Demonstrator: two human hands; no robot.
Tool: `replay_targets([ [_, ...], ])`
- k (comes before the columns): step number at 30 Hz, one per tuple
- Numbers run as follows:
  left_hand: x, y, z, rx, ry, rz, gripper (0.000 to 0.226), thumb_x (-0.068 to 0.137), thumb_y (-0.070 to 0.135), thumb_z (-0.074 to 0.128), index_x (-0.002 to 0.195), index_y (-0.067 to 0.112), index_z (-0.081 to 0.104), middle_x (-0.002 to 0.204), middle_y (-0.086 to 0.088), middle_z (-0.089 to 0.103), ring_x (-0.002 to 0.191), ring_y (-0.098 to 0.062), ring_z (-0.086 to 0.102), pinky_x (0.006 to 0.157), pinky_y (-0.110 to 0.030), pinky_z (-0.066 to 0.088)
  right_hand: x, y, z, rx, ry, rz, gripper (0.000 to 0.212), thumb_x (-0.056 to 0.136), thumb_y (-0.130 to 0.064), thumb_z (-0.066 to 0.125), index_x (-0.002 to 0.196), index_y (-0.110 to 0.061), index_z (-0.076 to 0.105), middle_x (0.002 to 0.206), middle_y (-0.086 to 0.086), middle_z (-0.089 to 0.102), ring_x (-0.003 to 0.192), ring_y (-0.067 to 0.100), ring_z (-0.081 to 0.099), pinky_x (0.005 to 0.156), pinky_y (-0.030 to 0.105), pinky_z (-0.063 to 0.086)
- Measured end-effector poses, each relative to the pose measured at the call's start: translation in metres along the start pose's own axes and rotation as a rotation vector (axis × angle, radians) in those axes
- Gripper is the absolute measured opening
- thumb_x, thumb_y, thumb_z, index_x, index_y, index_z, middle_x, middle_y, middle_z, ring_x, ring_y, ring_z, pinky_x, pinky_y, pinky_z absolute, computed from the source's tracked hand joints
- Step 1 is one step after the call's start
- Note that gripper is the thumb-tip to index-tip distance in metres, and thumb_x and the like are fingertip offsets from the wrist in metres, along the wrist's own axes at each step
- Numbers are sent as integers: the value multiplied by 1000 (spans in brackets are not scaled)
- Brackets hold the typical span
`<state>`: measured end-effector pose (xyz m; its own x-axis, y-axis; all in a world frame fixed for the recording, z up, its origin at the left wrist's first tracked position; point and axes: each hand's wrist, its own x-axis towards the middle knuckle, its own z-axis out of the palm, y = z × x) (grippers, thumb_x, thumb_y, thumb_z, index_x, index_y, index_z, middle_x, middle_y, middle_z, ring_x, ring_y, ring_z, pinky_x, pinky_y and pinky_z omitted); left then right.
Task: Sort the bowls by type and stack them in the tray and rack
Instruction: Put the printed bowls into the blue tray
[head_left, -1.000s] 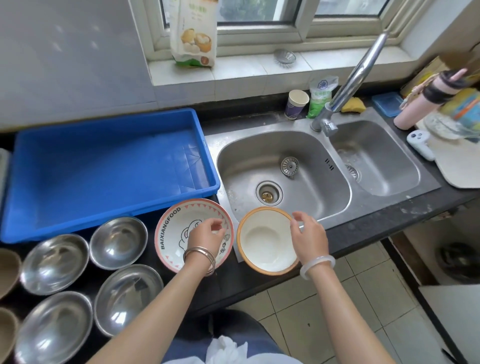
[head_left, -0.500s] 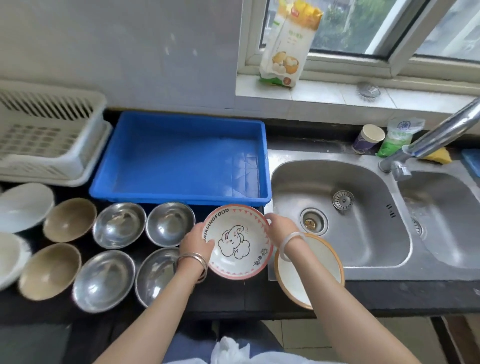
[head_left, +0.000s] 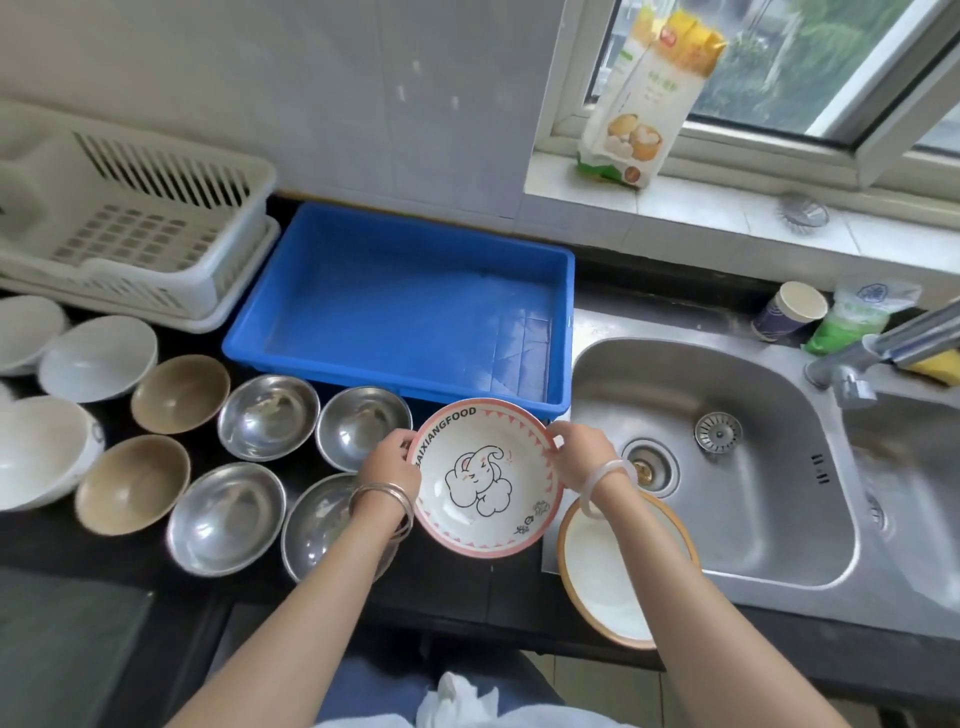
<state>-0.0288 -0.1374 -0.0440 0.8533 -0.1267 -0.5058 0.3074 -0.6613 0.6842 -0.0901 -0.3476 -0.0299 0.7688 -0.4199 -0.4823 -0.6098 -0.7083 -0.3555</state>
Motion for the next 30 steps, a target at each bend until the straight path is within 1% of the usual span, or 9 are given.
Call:
replay_targets([
  [3, 4, 8, -20, -161, -15, -44, 22, 83, 2, 54, 86, 24, 57, 83, 5, 65, 79, -23, 66, 72, -43, 58, -7, -12, -16, 98, 10, -30, 24, 89, -16, 46, 97, -15, 69, 87, 10, 71, 77, 31, 67, 71, 39, 58],
  [6, 11, 22, -45, -342, -10, -52, 22, 82, 2, 59, 75, 23, 57, 77, 4, 65, 67, -17, 65, 52, -30, 56, -5, -28, -31, 237, 46, -32, 20, 89, -15, 50, 98, -14, 68, 89, 13, 71, 78, 34, 70, 74, 45, 59],
  [10, 28, 39, -81, -466, 7, -35, 10, 80, 7, 65, 87, 13, 61, 78, -2, 65, 63, -14, 61, 43, -21, 52, 9, -57, -48, 400, 81, -29, 10, 88, -13, 57, 90, -22, 63, 72, 2, 67, 68, 27, 71, 61, 34, 61],
  [15, 61, 53, -113, -740, -23, -11, 21, 86, 2, 58, 108, 2, 57, 81, -4, 61, 68, -15, 59, 53, -14, 54, 47, -94, -53, 547, 101, 6, 15, 88, -11, 57, 98, -16, 67, 63, 1, 67, 50, 13, 66, 52, 23, 58],
  [18, 87, 57, -125, -707, -91, 33, 26, 90, 5, 50, 114, 14, 56, 90, 1, 62, 69, -15, 59, 51, -21, 56, 74, -119, -43, 651, 125, 32, 20, 88, -10, 57, 104, -13, 68, 66, 2, 67, 48, 10, 66, 47, 20, 55],
  [21, 115, 56, -136, -668, -152, 51, 33, 92, 5, 43, 115, 27, 53, 108, 5, 61, 78, -16, 62, 57, -29, 57, 102, -142, -30, 722, 136, 70, 23, 89, -8, 55, 109, -11, 66, 69, 2, 66, 54, 12, 66, 45, 19, 55],
  [24, 146, 50, -146, -693, -124, 14, 36, 92, 1, 44, 121, 21, 52, 118, 0, 59, 90, -23, 62, 61, -34, 56, 128, -157, -17, 764, 103, 110, 25, 89, -8, 54, 112, -10, 63, 70, 4, 66, 56, 14, 67, 47, 22, 56],
  [27, 173, 43, -152, -686, -105, -32, 33, 92, 3, 47, 123, 14, 50, 121, -8, 58, 91, -25, 61, 61, -36, 55, 149, -170, -5, 785, 59, 155, 27, 88, -5, 54, 114, -8, 61, 68, 8, 66, 54, 17, 67, 47, 23, 56],
  [30, 196, 36, -154, -676, -95, -77, 34, 92, 4, 49, 125, 11, 49, 125, -12, 58, 91, -26, 61, 68, -42, 54, 163, -181, 9, 809, 38, 193, 28, 87, -3, 54, 115, -6, 61, 66, 9, 64, 51, 18, 66, 45, 25, 56],
])
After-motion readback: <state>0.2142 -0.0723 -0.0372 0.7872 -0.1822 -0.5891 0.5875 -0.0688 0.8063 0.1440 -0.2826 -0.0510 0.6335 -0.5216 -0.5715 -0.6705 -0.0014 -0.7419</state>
